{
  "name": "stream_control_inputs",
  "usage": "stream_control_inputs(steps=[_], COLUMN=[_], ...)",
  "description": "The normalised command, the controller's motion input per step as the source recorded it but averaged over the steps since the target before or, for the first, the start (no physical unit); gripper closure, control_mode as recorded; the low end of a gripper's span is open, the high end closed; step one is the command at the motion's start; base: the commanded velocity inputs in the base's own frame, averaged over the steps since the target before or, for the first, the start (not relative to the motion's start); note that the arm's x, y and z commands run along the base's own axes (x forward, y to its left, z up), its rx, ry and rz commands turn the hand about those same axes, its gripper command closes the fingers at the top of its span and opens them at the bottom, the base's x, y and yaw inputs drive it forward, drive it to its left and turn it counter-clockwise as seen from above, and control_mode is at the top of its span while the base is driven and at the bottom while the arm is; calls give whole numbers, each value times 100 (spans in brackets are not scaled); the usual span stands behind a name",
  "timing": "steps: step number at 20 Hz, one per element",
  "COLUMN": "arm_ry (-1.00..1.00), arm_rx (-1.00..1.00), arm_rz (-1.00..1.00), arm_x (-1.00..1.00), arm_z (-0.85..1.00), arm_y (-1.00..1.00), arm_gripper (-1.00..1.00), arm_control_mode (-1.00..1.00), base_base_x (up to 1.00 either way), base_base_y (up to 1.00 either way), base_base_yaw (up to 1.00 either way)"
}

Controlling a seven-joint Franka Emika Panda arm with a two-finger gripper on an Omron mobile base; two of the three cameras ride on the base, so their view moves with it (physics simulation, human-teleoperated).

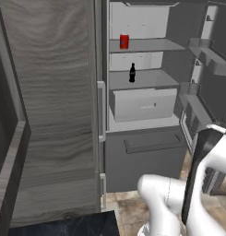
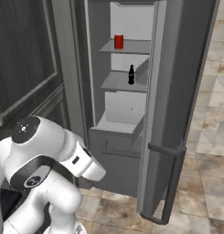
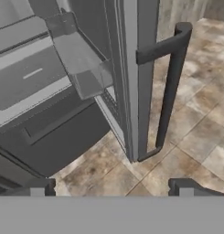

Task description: Open the fridge, grab two sodas, and place both sodas inside the bowl with ice on the dining counter.

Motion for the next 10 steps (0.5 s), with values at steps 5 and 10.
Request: stream_control_inputs(steps=[5,10], arm_ry=[-2,15], arm_rx=[-25,-24], arm_rz=[-1,-3], arm_x=[6,64], arm_z=[43,37], arm_y=[48,1], arm_gripper=[-100,-100], arm_control_mode=[-100,-100], base_base_x=[0,0], base_base_y=[0,0], base_base_yaw=[0,0])
